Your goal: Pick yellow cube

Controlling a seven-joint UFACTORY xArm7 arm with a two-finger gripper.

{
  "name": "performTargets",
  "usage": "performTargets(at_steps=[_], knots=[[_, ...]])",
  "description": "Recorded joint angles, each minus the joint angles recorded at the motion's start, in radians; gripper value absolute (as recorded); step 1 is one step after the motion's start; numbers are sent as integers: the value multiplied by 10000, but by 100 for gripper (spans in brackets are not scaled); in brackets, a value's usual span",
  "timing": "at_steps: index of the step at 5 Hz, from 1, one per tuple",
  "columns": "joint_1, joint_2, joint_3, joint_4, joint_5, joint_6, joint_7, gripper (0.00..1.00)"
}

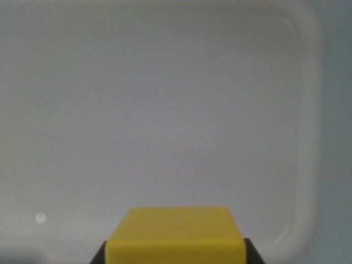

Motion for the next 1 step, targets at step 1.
performTargets(at_steps=[1], knots=[[0, 0, 0, 0, 0, 0, 0, 100]])
